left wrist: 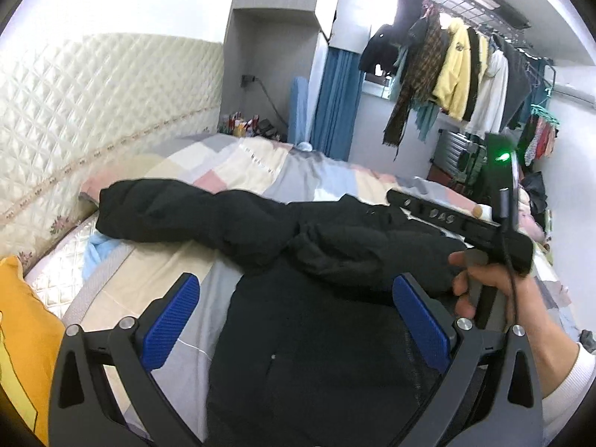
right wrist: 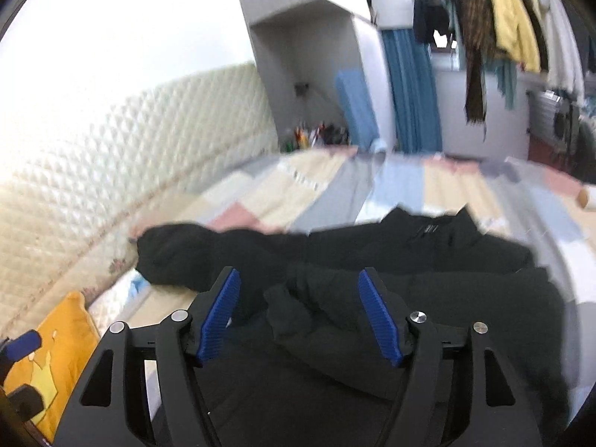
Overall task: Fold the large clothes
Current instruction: 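Open the right gripper to release the sleeve and withdraw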
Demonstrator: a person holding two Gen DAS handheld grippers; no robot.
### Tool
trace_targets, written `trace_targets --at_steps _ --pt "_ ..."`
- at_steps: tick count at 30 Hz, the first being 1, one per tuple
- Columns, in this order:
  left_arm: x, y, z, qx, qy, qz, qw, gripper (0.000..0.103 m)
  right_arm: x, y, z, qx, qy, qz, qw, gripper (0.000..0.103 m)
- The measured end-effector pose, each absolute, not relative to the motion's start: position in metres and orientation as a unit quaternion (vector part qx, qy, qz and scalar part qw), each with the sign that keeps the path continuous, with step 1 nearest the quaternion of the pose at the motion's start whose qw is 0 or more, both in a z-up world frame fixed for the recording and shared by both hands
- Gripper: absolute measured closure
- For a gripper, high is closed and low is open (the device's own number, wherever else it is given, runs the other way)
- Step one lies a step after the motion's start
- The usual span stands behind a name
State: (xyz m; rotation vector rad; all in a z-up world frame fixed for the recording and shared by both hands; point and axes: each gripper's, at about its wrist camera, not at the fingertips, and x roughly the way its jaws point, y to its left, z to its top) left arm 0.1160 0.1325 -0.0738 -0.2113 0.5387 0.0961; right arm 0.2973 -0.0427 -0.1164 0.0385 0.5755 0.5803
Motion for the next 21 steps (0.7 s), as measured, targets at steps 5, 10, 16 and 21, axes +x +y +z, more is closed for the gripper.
trace_targets --at_steps 5,10,16,21 --pt "0.095 0.116 -0.050 -0.104 0.237 0.038 0.965 0.000 0.256 -0.076 -0.070 0.018 0.233 0.272 0.933 0.029" --pt "0.078 0.099 -0.040 -0.105 0.216 0.029 0.970 0.000 0.217 -0.110 -0.053 0.006 0.203 0.251 0.946 0.028" --pt "0.066 0.083 -0.042 -0.099 0.208 0.015 0.973 0.000 0.173 -0.150 -0.061 0.015 0.184 0.224 0.957 0.028" --pt "0.057 0.074 -0.049 -0.093 0.200 0.006 0.975 0.000 0.133 -0.177 -0.076 0.017 0.168 0.206 0.964 0.026"
